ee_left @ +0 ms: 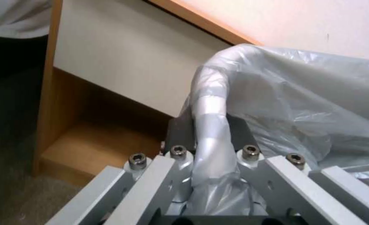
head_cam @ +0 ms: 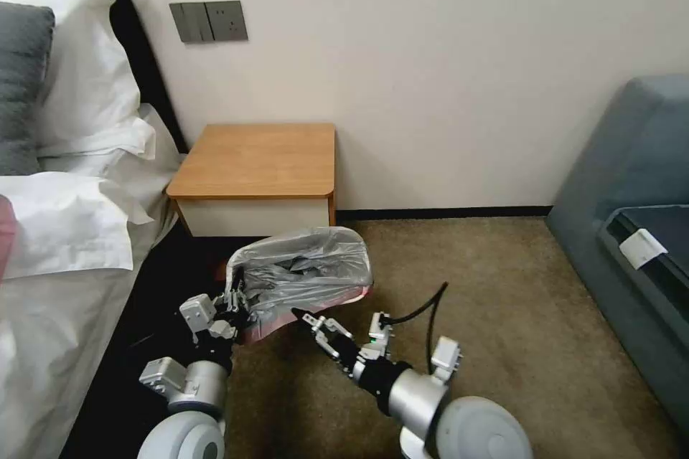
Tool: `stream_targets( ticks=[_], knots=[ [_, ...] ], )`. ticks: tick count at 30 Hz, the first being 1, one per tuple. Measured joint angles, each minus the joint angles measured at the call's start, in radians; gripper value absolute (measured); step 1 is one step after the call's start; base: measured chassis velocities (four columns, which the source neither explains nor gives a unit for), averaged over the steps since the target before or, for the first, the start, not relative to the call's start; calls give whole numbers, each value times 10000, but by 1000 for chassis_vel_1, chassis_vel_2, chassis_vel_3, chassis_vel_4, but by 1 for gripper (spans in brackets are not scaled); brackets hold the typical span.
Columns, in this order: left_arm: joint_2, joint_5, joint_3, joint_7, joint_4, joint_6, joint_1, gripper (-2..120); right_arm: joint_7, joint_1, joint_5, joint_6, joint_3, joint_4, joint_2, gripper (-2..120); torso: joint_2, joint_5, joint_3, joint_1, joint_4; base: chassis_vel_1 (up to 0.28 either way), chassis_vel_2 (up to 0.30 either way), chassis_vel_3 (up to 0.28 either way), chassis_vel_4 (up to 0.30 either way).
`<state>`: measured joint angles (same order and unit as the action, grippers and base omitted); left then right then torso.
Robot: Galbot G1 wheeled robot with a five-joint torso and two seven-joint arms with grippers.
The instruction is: Pick up the garbage bag from the table and place it over the trash can.
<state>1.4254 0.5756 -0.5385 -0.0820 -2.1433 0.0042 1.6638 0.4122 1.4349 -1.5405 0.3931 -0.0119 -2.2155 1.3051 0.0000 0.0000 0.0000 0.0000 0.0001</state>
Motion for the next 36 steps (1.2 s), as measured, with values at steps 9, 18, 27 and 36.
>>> stream_targets(
  ticks=[9,18,27,36],
  knots=[
    [69,-179,130,35,-38,-16,75,8,44,-458,58,-272,255,539,407,65,0,0,0,0,0,0,0,0,0],
    [102,-239,139,49,-44,-34,91,8,61,-390,206,-290,271,540,395,32,0,0,0,0,-1,0,0,0,0],
    [182,-303,142,67,-20,-59,118,8,-89,-287,555,-276,371,494,304,3,0,0,0,0,-1,0,0,0,0],
    [200,-292,118,68,12,-53,105,8,-386,74,1374,-207,682,463,187,3,0,0,0,0,-2,0,0,0,0]
  ],
)
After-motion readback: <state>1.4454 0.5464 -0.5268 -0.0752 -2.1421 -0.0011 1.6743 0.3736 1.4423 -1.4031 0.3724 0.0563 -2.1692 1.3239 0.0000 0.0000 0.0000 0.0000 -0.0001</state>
